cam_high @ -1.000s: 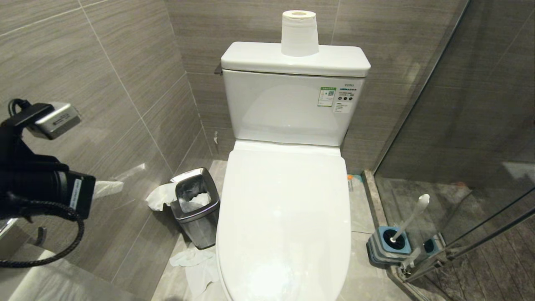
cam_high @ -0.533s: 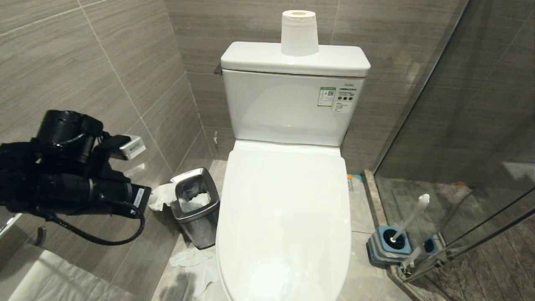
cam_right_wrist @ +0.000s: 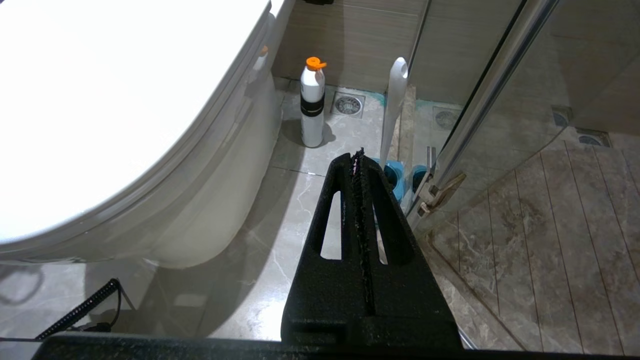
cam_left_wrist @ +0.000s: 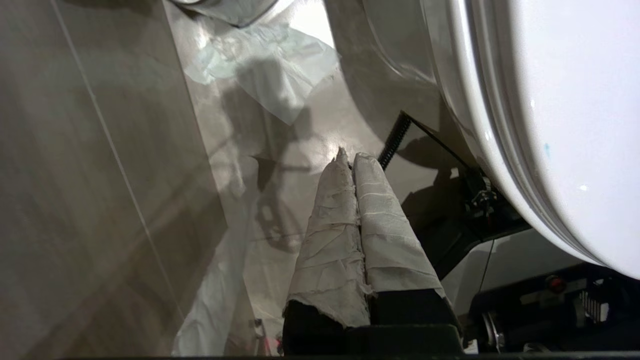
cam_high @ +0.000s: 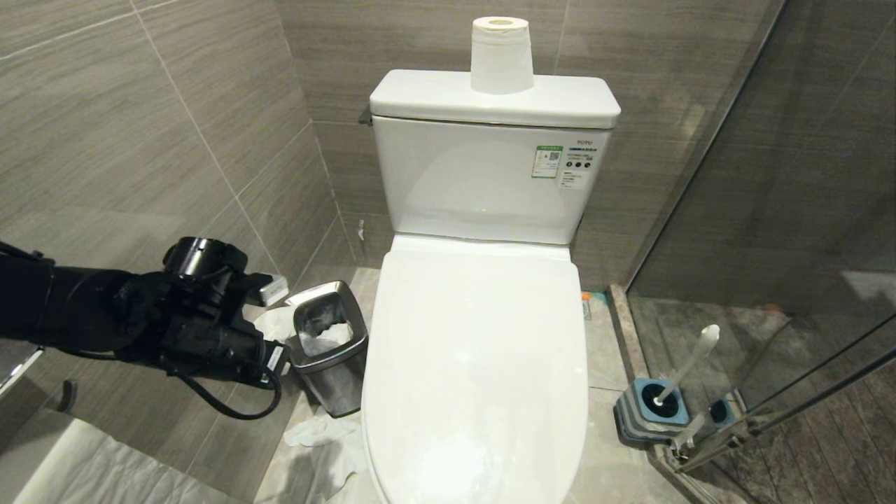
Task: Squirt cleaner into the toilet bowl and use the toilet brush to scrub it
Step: Use the left hand to lift the toilet lid slightly
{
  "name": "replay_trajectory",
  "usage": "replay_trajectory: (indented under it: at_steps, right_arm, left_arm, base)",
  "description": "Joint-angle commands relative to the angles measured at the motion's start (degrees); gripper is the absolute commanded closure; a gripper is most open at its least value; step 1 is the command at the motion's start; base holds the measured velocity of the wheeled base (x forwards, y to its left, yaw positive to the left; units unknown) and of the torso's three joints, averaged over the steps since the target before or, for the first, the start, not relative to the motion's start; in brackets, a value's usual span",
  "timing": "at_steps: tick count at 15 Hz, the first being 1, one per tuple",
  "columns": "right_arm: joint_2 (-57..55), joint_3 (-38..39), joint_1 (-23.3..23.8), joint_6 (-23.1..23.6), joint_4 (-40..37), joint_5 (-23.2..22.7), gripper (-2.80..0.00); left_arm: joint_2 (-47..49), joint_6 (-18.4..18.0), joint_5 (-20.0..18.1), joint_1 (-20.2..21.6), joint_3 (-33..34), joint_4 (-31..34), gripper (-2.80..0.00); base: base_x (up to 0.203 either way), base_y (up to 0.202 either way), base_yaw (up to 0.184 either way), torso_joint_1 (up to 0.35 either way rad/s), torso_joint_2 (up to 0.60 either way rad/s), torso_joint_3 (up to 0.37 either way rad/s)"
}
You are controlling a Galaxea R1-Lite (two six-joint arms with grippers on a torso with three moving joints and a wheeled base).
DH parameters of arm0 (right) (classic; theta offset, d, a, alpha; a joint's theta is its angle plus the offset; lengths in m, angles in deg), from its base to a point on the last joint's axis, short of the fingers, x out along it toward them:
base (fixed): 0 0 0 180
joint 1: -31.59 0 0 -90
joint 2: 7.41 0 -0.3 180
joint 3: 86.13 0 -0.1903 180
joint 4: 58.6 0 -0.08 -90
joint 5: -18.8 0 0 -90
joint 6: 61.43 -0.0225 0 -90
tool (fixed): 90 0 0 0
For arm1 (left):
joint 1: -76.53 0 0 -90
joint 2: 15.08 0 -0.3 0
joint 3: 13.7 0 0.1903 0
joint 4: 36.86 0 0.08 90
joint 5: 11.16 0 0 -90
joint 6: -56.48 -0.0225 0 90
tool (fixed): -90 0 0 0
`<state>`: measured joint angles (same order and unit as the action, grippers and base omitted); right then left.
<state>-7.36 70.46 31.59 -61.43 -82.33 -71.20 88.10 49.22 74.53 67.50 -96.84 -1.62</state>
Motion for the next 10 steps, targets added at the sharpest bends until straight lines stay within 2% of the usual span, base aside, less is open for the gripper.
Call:
replay_trajectory:
  at_steps: [1, 4, 7, 10]
  right_arm:
    - [0.0, 0.0, 0.0, 0.0, 0.0, 0.0, 0.0]
    - [0.0, 0.0, 0.0, 0.0, 0.0, 0.0, 0.0]
    - [0.0, 0.0, 0.0, 0.0, 0.0, 0.0, 0.0]
    - [0.0, 0.0, 0.0, 0.0, 0.0, 0.0, 0.0]
  left_arm:
    - [3.6, 0.5, -1.2, 0.4, 1.0, -0.1, 0.0]
    - [6.9, 0.9, -5.4, 3.0, 1.8, -3.8, 0.0]
    - [11.0, 0.5, -12.8, 4.2, 2.8, -10.4, 0.0]
    - [12.8, 0.4, -20.6, 4.2, 3.0, -11.3, 0.0]
  base:
    - [0.0, 0.0, 0.0, 0.0, 0.0, 0.0]
    - [0.0, 0.0, 0.0, 0.0, 0.0, 0.0]
    - [0.0, 0.0, 0.0, 0.0, 0.0, 0.0]
    - [0.0, 0.0, 0.0, 0.0, 0.0, 0.0]
